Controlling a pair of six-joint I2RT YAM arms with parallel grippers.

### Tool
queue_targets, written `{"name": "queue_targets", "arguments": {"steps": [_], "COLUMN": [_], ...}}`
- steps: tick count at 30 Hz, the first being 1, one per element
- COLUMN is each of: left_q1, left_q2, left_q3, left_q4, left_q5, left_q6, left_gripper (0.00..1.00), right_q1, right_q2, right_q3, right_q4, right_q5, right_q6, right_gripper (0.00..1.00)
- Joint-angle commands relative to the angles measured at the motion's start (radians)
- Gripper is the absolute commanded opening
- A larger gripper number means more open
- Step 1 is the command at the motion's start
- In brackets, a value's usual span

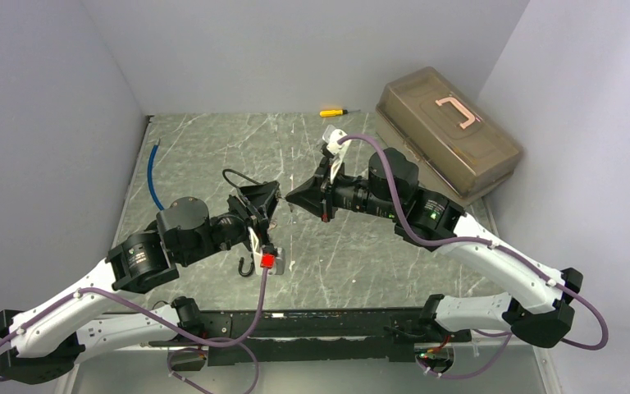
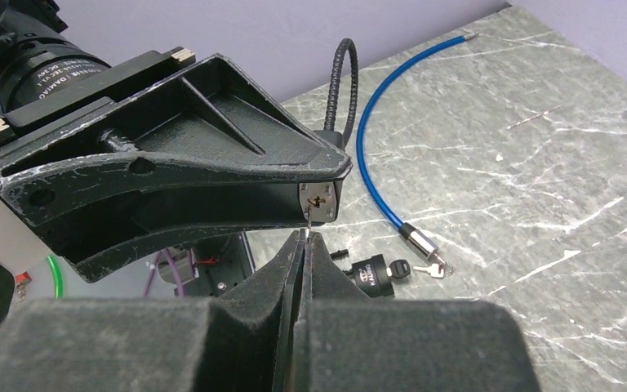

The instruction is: Unlock with the key

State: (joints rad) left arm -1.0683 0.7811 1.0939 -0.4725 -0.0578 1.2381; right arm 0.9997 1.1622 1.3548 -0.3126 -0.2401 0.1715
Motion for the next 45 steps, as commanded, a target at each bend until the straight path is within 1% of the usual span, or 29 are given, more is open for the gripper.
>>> {"name": "queue_targets", "arguments": {"steps": [1, 16, 31, 37, 45], "left_q1": [-0.005, -0.005, -0.005, -0.005, -0.004], "left_q2": [-0.011, -0.018, -0.015, 0.009, 0.027], "left_q3": [0.039, 0.035, 0.032, 0.057, 0.073], "left_q4": [0.077, 0.075, 0.069, 0.038, 0.039], "left_q5": [0.001, 0.016, 0.013, 0.014, -0.013], "left_q6": [0.003, 0.006, 0.005, -0.005, -0.018], "left_gripper": [0.00, 0.00, 0.00, 0.00, 0.00], "right_q1": [0.004, 0.006, 0.005, 0.025, 0.080], "right_q2": [-0.001, -0.008, 0.019, 0.034, 0.043], "right_q3": [0.040, 0.023, 0.021, 0.029, 0.021], "right_q4": [0.049, 0.064, 0.082, 0.092, 0.101], "right_q5": [0.015, 0.045, 0.010, 0.007, 0.074], "right_q6": [-0.016, -0.033, -0.010, -0.011, -0.039], "right_gripper": [0.00, 0.00, 0.00, 0.00, 0.00]}}
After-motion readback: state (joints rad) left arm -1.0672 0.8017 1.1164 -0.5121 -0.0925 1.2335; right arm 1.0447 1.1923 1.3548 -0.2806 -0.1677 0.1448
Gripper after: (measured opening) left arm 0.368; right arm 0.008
